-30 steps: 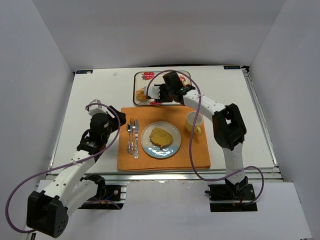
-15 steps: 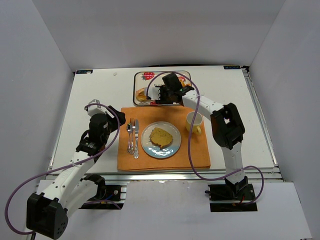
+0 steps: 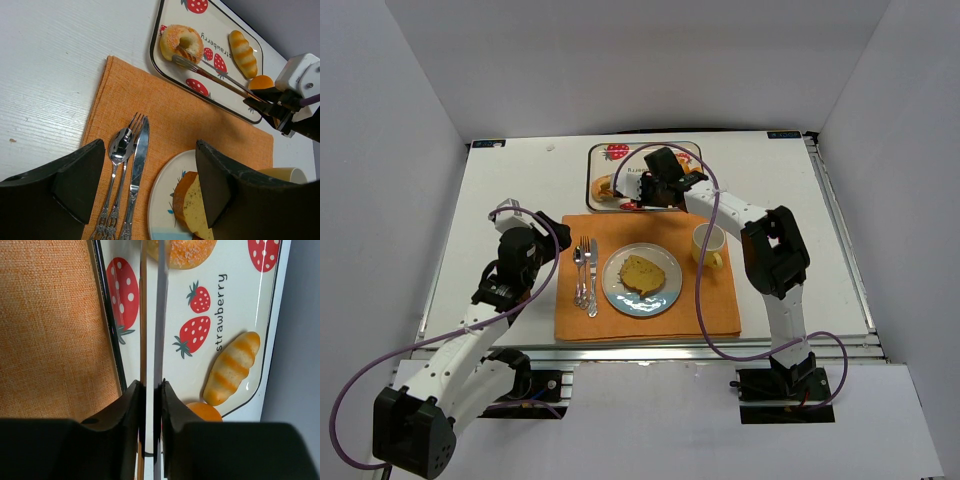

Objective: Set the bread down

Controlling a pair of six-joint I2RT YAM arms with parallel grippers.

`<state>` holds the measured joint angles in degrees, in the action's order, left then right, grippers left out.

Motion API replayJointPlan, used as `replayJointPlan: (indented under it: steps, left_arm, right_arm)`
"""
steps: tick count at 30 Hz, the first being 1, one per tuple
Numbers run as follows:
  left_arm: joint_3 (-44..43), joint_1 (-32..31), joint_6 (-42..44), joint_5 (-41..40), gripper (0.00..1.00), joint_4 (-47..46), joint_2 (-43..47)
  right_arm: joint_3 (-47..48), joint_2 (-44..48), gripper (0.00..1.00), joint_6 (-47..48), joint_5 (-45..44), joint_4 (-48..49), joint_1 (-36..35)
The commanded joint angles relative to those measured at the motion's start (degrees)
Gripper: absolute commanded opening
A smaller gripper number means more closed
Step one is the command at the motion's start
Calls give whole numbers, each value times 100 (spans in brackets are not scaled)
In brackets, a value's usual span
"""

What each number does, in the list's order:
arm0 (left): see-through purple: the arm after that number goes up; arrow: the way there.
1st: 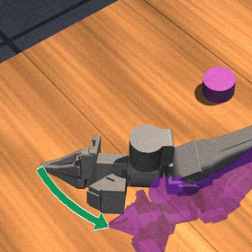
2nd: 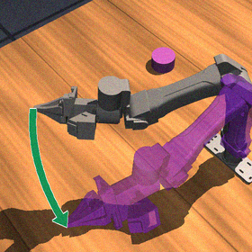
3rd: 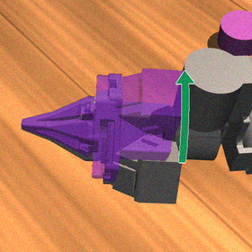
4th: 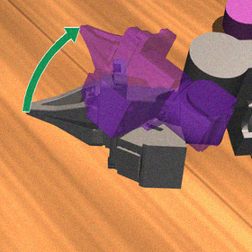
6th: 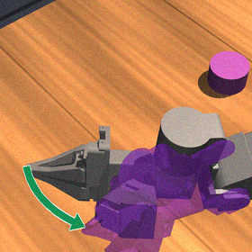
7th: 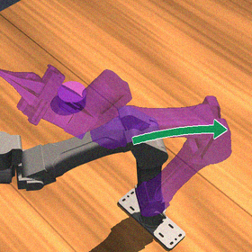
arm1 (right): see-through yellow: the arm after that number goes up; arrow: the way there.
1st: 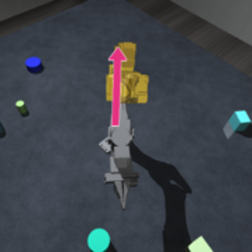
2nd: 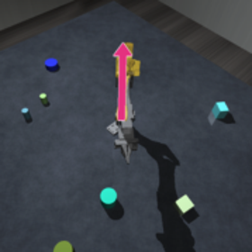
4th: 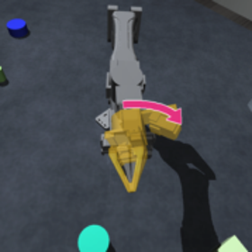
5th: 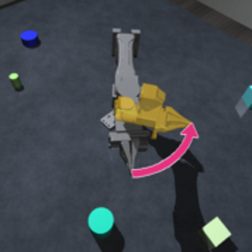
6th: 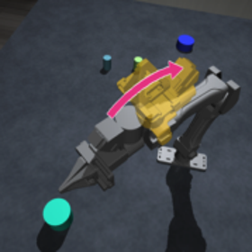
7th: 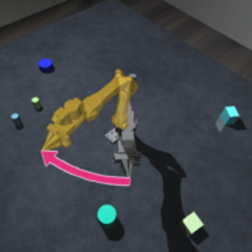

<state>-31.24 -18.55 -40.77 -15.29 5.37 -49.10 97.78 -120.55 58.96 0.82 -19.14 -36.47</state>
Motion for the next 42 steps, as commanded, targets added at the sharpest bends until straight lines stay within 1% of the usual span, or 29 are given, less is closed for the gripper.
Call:
replayJointPlan:
  steps: [1, 2, 5, 7, 10, 14, 15, 16, 17, 18, 19, 20, 21, 24, 27, 30, 33, 34, 36, 37, 39, 42]
  left_arm:
    - [-224, 26, 26, -53, 83, -27, 138]
    - [-233, 26, 26, -62, 82, -27, 120]
    - [-277, 26, 34, -62, 82, -9, 120]
    - [-303, 26, 34, -71, 82, 0, 129]
    - [-330, 26, 26, -71, 82, 0, 138]
    - [-321, 26, 43, -62, 82, 35, 155]
    - [-330, 35, 61, -79, 83, 70, 164]
    - [-321, 27, 61, -71, 82, 79, 173]
    - [-321, 26, 61, -79, 82, 87, 182]
    - [-303, 35, 61, -80, 83, 79, 208]
    - [-295, 35, 61, -88, 82, 87, 217]
    - [-294, 35, 52, -80, 82, 79, 226]
    - [-286, 35, 52, -80, 82, 79, 226]
    - [-277, 35, 61, -71, 83, 70, 226]
    - [-259, 35, 61, -27, 83, 52, 199]
    - [-216, 35, 52, 43, 83, 0, 182]
    - [-198, 27, 26, 70, 83, -27, 190]
    - [-180, 35, 8, 87, 83, -27, 199]
    - [-172, 35, -1, 96, 83, -35, 234]
    - [-145, 35, -18, 105, 83, -36, 243]
    - [-128, 35, -36, 105, 82, -9, 313]
    - [-49, 35, -97, 79, 83, -9, 445]
  right_arm:
    - [268, 190, 17, -209, 76, 6, -18]
    - [251, 294, 14, -262, 102, 24, -18]
    - [93, 654, 9, -350, 269, 155, -1]
    - [-30, 892, 8, -411, 435, 191, -1]
    - [-399, 1489, 7, -447, 708, 191, -9]
    - [-1014, 2533, 7, -412, 1182, -256, -1]
    - [-1250, 2702, 7, -377, 1392, -597, -9]
    - [-1409, 2895, 7, -368, 1455, -713, -1]
    - [-1585, 3280, 7, -333, 1543, -836, -1]
    - [-1952, 3466, 7, -272, 1683, -1090, -9]
    - [-2164, 3677, 7, -219, 1711, -1179, -1]
    - [-2375, 4079, 7, -183, 1737, -1285, -1]
    - [-2778, 4284, 8, -131, 1790, -1468, -9]
    - [-3394, 5005, 9, -69, 1843, -1707, -9]
    - [-3712, 5480, 10, -121, 1834, -1953, -9]
    - [-4125, 5744, 13, -139, 1694, -1962, -1]
    - [-4398, 5833, 19, -165, 1632, -1918, -1]
    - [-4442, 5824, 24, -183, 1632, -1910, -9]
    - [-4530, 5797, 30, -183, 1614, -1892, -9]
    - [-4548, 5771, 36, -183, 1614, -1918, -9]
    - [-4575, 5762, 42, -157, 1623, -1980, -1]
    - [-4513, 5745, 47, -130, 1667, -2076, -1]
